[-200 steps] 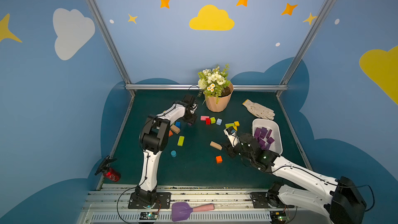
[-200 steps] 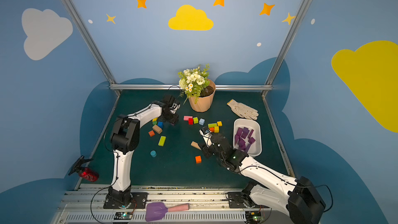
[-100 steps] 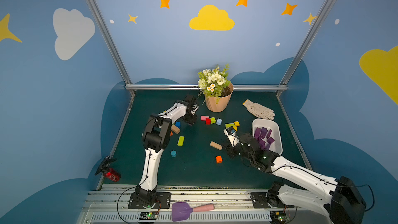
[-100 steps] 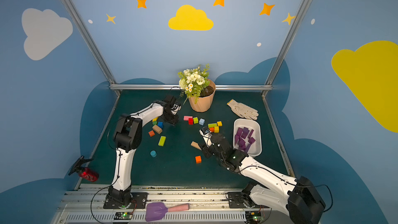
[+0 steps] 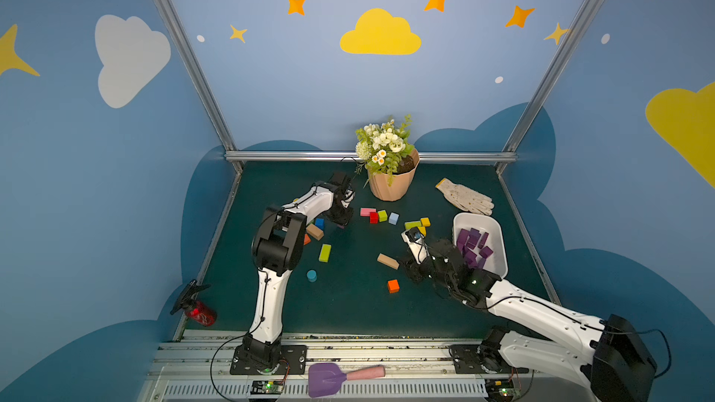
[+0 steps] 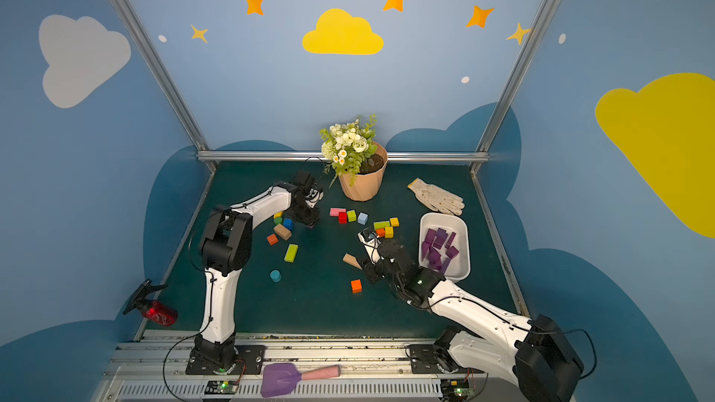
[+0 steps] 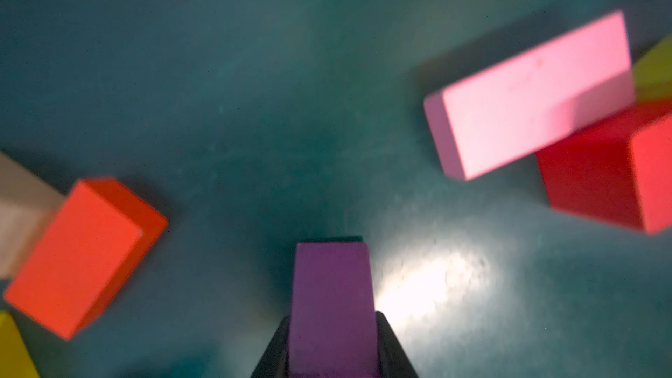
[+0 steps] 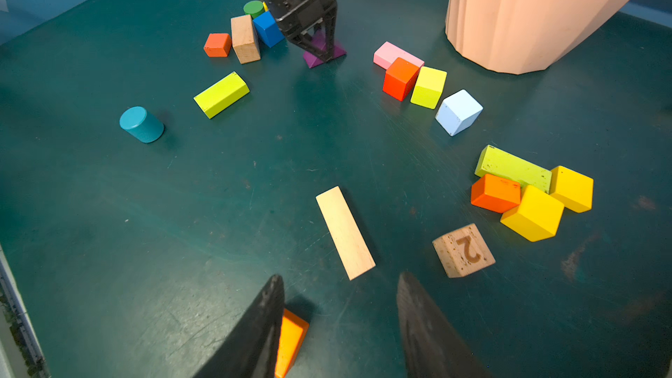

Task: Pick purple bricks into the storage bin
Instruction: Pick up the building block from the center of the board, then adjust the storage box at the center of the board.

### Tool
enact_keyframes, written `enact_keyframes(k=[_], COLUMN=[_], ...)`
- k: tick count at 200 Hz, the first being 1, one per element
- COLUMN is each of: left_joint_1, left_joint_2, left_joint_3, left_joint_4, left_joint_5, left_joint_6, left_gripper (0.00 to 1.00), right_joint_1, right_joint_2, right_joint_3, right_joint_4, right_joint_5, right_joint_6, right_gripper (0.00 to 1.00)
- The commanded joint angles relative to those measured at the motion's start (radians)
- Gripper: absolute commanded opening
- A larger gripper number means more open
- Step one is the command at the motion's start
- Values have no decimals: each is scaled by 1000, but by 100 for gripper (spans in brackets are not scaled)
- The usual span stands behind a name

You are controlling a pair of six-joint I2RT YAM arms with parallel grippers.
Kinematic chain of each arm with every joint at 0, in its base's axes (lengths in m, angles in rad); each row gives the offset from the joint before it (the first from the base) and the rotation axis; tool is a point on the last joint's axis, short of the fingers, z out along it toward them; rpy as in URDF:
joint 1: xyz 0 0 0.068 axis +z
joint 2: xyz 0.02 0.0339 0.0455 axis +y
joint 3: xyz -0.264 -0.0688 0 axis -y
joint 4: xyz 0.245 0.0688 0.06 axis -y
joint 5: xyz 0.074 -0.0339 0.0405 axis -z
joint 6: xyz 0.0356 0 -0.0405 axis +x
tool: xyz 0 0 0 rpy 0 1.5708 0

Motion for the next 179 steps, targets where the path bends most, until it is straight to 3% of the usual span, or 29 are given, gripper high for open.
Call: enact_keyframes(k=[1,82,122,179], left_joint_1=[7,-11,-65,-143], left_joint_2=[-84,-262,-345,-475], left_joint_3=[-53,-239,-317,-426], left_joint_4=[19,65,59,101], left_joint_5=[33,89,33,43], left_joint_6=[-45,-206,-263,-337], left_gripper=[32,33,33,33], right_joint_1=[6,6,5,-15], right_joint_2=[5,-54,-93,-134], right_joint_3=[-1,-34,-49,-40], right_joint_4=[21,20,20,-81], right_joint_5=[5,44,73,275], right_joint_6=[-9,6,47,180], right_gripper=[53,53,53,53])
